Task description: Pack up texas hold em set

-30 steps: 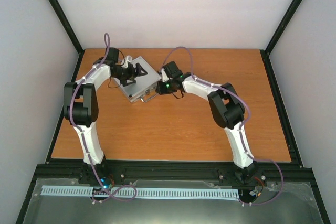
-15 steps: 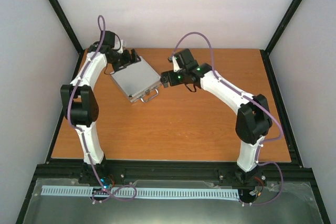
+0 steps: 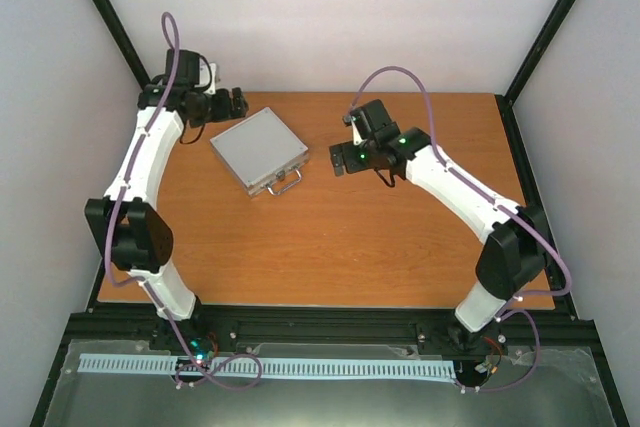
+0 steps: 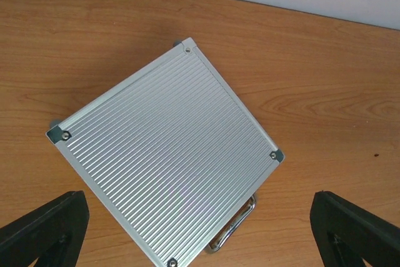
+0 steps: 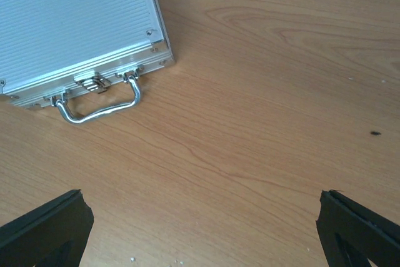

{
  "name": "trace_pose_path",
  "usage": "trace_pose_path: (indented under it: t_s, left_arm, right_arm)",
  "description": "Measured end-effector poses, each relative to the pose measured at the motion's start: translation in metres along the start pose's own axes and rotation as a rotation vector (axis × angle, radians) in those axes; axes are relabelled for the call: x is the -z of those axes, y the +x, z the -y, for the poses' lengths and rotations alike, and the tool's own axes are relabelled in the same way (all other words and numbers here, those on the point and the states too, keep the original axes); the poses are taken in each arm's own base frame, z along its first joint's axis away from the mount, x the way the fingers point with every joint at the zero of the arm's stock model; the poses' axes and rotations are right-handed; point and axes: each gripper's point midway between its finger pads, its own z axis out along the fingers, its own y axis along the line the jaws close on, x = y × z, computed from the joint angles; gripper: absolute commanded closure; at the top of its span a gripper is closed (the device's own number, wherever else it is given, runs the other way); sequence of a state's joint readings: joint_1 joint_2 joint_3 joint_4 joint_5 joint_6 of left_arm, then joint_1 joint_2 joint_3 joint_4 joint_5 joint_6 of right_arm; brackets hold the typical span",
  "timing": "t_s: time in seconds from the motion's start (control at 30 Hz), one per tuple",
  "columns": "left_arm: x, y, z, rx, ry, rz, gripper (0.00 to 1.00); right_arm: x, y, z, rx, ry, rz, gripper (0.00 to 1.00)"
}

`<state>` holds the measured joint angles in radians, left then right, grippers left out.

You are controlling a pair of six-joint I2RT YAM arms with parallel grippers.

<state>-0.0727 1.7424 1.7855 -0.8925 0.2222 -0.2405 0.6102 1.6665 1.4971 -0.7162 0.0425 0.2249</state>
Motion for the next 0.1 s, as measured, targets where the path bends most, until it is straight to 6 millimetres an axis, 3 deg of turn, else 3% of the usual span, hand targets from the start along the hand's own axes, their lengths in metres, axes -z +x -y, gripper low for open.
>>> trace_pose_path:
  t_s: [0.1]
  left_arm:
    - [0.0022,0.002,-0.0011,-0.006,-0.007,0.001,0.0]
  right_arm:
    - [0.0101,0.0032,0.0029,-0.001,0.006,0.014,0.0]
